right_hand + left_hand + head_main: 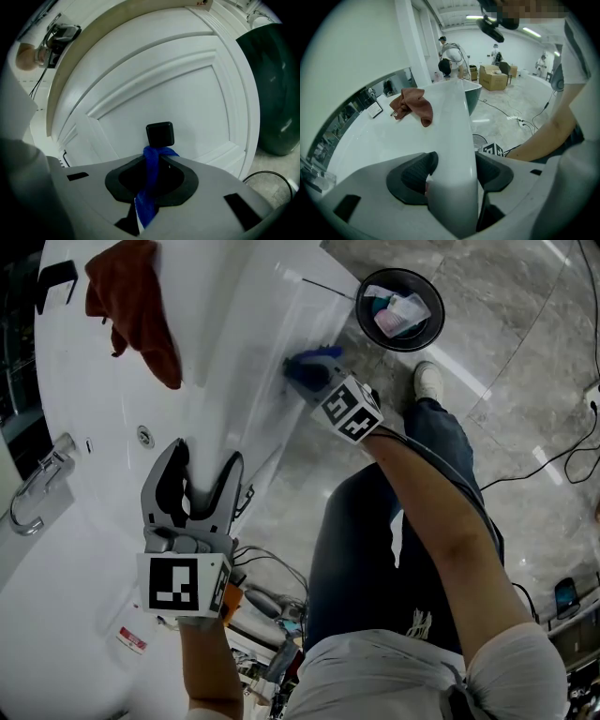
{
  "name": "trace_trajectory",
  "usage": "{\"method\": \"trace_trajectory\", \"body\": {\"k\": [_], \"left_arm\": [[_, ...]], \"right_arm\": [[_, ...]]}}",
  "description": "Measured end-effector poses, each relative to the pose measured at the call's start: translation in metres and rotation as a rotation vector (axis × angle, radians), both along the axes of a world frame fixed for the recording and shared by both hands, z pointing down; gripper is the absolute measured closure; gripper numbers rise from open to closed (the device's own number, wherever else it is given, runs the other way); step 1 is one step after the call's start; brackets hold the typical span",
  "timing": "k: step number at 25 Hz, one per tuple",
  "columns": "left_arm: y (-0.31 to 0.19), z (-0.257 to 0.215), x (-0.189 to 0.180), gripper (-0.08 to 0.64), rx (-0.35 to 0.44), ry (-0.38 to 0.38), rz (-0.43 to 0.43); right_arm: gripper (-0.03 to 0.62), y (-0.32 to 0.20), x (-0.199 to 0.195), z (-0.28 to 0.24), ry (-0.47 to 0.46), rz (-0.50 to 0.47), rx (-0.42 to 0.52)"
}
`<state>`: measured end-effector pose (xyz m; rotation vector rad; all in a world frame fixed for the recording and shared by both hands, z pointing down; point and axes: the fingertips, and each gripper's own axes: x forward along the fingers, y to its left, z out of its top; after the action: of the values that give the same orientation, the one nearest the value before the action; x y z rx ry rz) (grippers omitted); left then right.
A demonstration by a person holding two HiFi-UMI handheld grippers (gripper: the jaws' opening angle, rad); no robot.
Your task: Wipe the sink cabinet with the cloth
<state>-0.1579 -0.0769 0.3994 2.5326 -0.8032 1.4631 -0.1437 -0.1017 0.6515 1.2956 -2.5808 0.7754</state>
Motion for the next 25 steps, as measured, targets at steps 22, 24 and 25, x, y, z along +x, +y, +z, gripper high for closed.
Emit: {"method": "trace_trajectory", "body": {"k": [22, 24, 25], "left_arm": [[0.0, -0.002, 0.002, 0.285, -0.003, 0.006, 0.001], [0.0, -0.001, 0.002, 0.285, -0.003, 0.006, 0.002], [0.0, -0.001, 0.002, 0.285, -0.004, 0.005, 0.001]], "right_arm": [[0.535, 0.028, -0.05, 0.023, 0.037, -0.207, -0.102], [0.535, 0.027, -0.048, 0.024, 0.025, -0.19, -0.129], [0.535, 0.026, -0.046, 0.024, 0.023, -0.172, -0.142]]}}
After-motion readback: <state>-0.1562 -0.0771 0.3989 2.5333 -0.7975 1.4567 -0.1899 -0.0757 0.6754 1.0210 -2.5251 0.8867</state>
